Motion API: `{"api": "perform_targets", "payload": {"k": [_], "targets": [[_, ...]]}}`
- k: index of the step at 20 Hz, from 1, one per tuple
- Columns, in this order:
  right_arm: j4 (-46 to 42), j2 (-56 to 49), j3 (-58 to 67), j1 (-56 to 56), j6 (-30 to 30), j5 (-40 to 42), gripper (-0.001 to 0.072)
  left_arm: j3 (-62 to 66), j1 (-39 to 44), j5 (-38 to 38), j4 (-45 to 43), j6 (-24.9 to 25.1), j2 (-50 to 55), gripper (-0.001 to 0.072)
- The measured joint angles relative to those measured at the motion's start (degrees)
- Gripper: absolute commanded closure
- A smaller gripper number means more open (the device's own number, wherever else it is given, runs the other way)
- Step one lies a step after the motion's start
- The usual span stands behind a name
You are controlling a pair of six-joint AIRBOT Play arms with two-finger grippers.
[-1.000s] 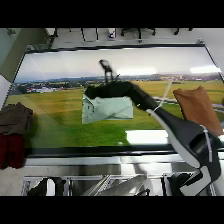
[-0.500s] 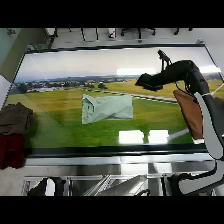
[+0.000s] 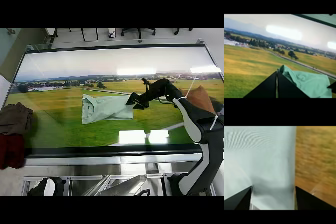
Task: Fold the shirts.
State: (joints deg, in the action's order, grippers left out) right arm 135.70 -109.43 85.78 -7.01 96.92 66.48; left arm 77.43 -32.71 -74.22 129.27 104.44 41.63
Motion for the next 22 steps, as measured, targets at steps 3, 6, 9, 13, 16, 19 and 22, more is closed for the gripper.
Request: {"api": "perform_targets", "payload": {"k": [3, 6, 9, 13, 16, 19, 22], "targets": [[2.27, -1.68, 0.00, -1.20, 0.17, -0.70, 0.0287, -0.07, 0.00, -0.44, -0.02, 0.00, -0.09, 0.0687], [2.10, -2.56, -0.17, -1.88, 0.63, -1.64, 0.0696, -1.03, 0.00, -0.20, -0.04, 0.02, -1.51, 0.0687], [3.04, -1.51, 0.11, -2.12, 1.70, -1.70, 0.0696, -3.21, 0.00, 1.68, -0.07, 0.07, -4.13, 0.0687], [3.96, 4.85, 3.96, 0.04, 2.82, 0.15, 0.0696, -6.01, 0.00, 4.26, -0.13, 0.17, -7.28, 0.0687], [4.35, 10.99, 10.38, 5.27, 2.99, 0.79, 0.0696, -6.75, 0.00, 4.79, -0.09, 0.15, -7.69, 0.0687], [4.35, 14.29, 16.98, 12.66, 1.81, 1.92, 0.0696, -7.04, 0.00, 4.55, 0.35, 0.15, -6.60, 0.0687], [4.39, 15.56, 21.90, 21.75, 0.81, 2.89, 0.0696, -7.13, 1.27, 3.61, 0.87, 0.00, -4.35, 0.0687]]}}
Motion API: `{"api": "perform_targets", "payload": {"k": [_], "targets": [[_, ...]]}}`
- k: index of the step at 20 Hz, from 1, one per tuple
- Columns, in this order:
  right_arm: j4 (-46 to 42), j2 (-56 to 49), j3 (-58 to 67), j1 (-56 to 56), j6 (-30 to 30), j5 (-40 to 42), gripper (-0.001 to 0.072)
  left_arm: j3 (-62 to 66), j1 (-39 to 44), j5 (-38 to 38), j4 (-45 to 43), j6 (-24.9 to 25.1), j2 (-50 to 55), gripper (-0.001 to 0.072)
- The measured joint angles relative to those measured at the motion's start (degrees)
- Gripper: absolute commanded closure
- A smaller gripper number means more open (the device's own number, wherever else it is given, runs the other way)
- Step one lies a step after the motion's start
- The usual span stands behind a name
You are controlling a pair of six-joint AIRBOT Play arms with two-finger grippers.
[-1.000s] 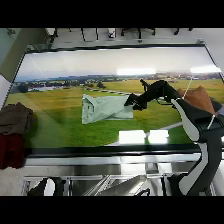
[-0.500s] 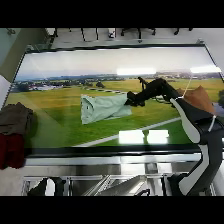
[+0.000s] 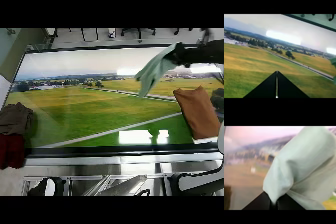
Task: Fold the shirts.
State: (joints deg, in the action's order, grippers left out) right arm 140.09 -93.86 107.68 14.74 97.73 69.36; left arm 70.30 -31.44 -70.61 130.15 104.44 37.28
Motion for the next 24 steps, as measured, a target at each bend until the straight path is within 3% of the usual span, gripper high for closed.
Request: {"api": "perform_targets", "payload": {"k": [6, 12, 17, 21, 23, 24], "targets": [[0.07, -0.15, 2.95, 18.80, -1.81, 0.72, 0.0696, -0.04, 11.26, -0.98, 0.35, -0.33, 6.32, 0.0687], [-1.03, -1.20, 3.28, 30.95, -5.44, 12.44, 0.0696, -0.07, 29.03, 4.70, 0.24, -2.89, 13.11, 0.0687], [-11.65, -0.31, 0.66, 34.34, -11.41, 25.88, 0.0696, -0.07, 42.12, 9.75, 0.20, -4.17, 17.81, 0.0687], [-21.24, 4.68, -7.37, 34.88, -15.50, 30.91, 0.0694, -0.07, 48.06, 11.23, 0.15, -5.03, 18.23, 0.0687], [-26.23, 7.30, -12.09, 35.01, -17.05, 32.22, 0.0664, -0.07, 49.46, 11.54, 0.02, -5.40, 17.27, 0.0687], [-28.52, 8.26, -14.40, 35.06, -17.55, 32.85, 0.0477, -0.07, 49.90, 11.65, 0.00, -5.42, 16.61, 0.0687]]}}
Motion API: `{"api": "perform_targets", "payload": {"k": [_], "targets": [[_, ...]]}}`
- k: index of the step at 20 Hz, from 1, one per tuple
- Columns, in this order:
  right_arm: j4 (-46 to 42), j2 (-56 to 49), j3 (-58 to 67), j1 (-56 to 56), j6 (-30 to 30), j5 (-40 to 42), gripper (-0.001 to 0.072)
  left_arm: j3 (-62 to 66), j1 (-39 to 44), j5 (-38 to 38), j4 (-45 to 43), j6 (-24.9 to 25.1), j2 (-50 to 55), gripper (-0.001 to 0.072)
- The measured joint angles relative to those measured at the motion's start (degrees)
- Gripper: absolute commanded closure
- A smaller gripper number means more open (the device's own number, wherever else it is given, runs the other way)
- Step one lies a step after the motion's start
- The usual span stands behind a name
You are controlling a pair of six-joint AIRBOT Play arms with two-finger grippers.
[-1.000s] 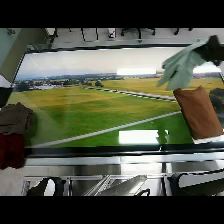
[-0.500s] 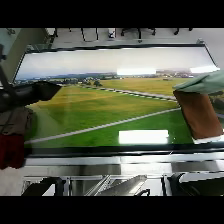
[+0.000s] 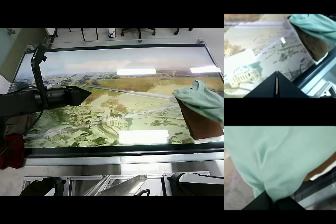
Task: Fold the shirts.
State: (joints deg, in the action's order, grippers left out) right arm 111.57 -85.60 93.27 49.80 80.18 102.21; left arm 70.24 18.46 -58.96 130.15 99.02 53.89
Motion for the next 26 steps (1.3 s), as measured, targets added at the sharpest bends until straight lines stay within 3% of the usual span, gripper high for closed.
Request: {"api": "perform_targets", "payload": {"k": [1, 2, 7, 8, 9, 10, 11, 12, 13, 20, 26], "targets": [[-1.77, 0.70, -1.97, 0.00, -0.37, 0.98, 0.0234, 0.00, 0.26, 0.17, 0.00, 0.00, -0.63, 0.0687], [-3.28, 1.20, -3.89, 0.00, -0.79, 1.66, 0.0189, 0.00, 0.50, 0.26, -0.02, 0.00, -1.38, 0.0687], [-6.82, 2.14, -7.69, 0.00, -3.69, 2.75, 0.0189, 0.00, 0.90, 0.70, -0.07, -0.02, -4.02, 0.0687], [-6.51, 2.25, -7.54, 0.00, -4.00, 2.69, 0.0204, 0.00, 0.92, 0.74, -0.09, -0.04, -4.28, 0.0687], [-5.14, 2.25, -7.17, 0.02, -4.15, 2.40, 0.0319, 0.00, 0.85, 0.79, -0.11, -0.07, -4.48, 0.0687], [-2.89, 2.32, -6.69, 0.02, -4.35, 1.46, 0.0535, 0.00, 0.72, 0.94, -0.09, -0.20, -4.61, 0.0687], [0.48, 2.38, -6.19, 0.00, -4.33, 0.70, 0.0626, 0.00, 0.42, 0.94, -0.09, -0.28, -4.68, 0.0687], [4.46, 2.60, -5.77, -0.24, -3.58, -0.42, 0.0637, 0.00, -0.11, 1.07, -0.09, -0.61, -4.76, 0.0687], [8.20, 3.04, -5.49, -0.87, -2.25, -2.01, 0.0695, 0.00, -0.76, 1.11, -0.07, -1.09, -4.83, 0.0687], [14.95, 13.20, -12.48, -18.45, 9.11, -14.84, 0.0695, -3.08, -4.33, -0.20, -0.09, -3.04, -5.97, 0.0687], [15.58, 28.76, -36.72, -45.18, 15.65, -29.11, 0.0695, -25.03, 4.52, 3.78, -0.13, -8.35, -15.17, 0.0687]]}}
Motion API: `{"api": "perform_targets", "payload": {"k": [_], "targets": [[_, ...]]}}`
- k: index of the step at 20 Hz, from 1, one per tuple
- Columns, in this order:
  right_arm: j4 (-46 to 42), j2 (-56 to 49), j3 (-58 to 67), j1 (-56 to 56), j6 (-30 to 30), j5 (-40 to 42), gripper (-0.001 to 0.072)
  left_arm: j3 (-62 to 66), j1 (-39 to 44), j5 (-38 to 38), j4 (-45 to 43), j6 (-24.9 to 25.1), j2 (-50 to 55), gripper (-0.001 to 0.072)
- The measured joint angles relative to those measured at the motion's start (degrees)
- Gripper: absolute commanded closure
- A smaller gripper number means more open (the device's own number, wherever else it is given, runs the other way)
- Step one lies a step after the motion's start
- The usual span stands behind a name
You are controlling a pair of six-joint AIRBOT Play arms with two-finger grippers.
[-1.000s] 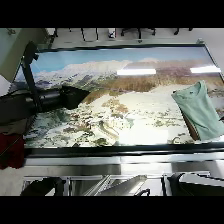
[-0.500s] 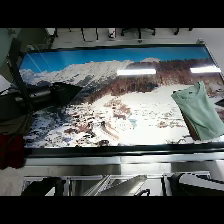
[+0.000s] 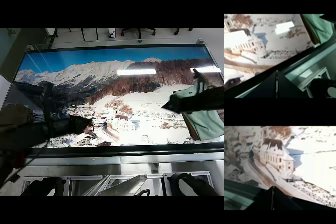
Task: Fold the shirts.
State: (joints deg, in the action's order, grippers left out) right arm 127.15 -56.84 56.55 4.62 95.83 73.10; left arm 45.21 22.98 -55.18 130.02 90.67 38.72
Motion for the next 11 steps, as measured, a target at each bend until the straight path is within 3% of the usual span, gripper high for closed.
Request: {"api": "perform_targets", "payload": {"k": [3, 11], "targets": [[0.24, 3.45, -6.36, -7.76, 0.92, -5.42, 0.0695, -7.39, 2.12, 3.26, 0.02, -2.27, -4.17, 0.0687], [1.40, 5.22, -9.70, -12.57, 1.29, -5.66, 0.0695, -12.11, 1.57, 4.13, 0.11, -3.96, -6.36, 0.0687]]}}
